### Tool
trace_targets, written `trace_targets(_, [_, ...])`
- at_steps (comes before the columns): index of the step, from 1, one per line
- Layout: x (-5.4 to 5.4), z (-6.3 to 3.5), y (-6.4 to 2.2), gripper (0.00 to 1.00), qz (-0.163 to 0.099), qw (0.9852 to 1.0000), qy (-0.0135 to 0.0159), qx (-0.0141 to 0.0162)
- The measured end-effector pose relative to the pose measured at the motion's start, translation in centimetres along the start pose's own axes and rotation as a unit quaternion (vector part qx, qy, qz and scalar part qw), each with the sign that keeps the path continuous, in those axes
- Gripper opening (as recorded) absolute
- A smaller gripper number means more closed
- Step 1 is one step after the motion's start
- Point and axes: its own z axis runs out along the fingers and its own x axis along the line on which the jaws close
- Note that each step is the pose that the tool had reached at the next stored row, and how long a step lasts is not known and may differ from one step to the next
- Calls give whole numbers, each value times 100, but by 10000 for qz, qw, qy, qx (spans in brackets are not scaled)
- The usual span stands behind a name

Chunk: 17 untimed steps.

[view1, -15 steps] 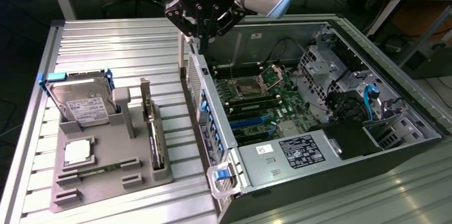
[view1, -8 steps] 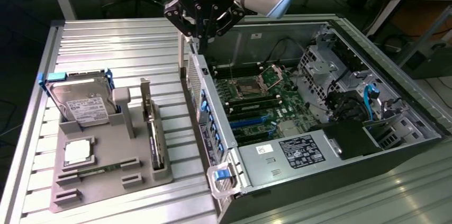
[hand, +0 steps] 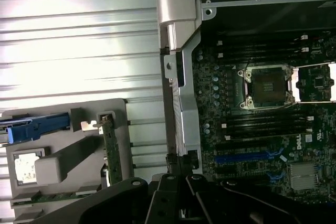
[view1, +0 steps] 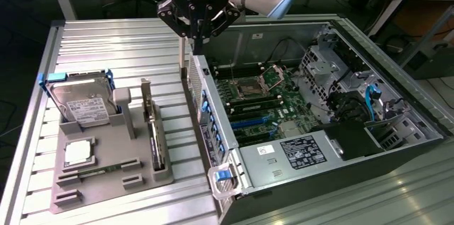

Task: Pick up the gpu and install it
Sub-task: 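Reach for the gpu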

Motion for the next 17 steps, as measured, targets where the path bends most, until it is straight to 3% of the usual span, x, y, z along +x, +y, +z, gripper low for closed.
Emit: trace_targets(17, [32, -1, -2, 11, 0, 10000, 0, 0])
